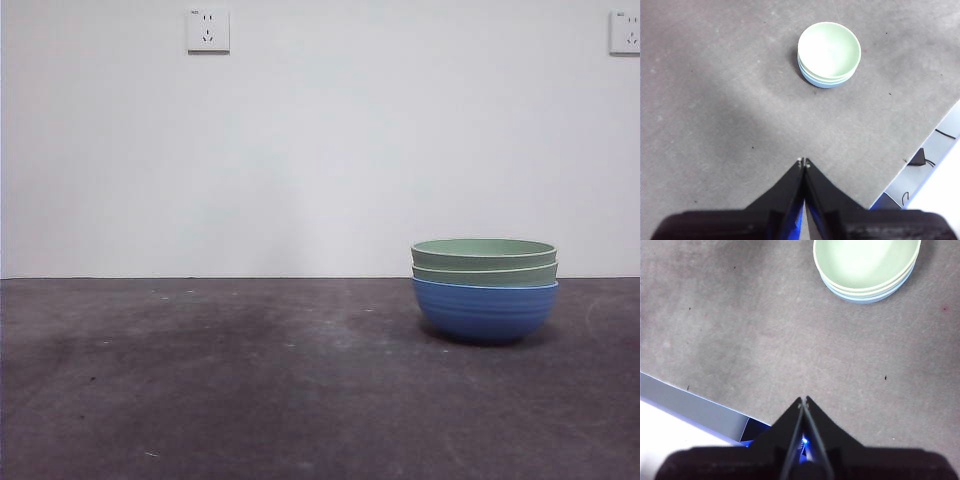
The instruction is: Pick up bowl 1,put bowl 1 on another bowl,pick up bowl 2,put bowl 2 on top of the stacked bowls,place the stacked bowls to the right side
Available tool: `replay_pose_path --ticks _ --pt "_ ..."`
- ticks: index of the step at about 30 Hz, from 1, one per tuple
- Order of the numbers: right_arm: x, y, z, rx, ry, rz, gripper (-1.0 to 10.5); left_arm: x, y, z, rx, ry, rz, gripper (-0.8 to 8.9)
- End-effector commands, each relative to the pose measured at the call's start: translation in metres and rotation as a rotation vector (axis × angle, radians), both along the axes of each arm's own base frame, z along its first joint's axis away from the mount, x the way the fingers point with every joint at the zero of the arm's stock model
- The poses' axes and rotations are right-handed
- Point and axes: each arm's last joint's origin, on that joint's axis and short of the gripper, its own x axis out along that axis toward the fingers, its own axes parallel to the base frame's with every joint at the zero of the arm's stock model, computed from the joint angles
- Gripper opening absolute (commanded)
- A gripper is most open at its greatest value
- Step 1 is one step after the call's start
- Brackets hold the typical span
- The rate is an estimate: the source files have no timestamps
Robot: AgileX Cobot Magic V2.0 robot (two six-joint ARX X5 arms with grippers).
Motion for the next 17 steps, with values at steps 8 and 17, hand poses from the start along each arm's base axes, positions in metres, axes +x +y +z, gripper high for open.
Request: replay_pose_path --ticks 8,17 --pt "0.0 0.0 -0.002 -0.006 0.002 0.005 0.0 -0.022 0.051 0.048 -0.16 -0.444 0.058 -0.04" --pt "0.0 0.0 -0.002 -0.006 0.002 0.004 0.0 -0.07 0.103 0.033 -0.213 -0.757 0.267 -0.04"
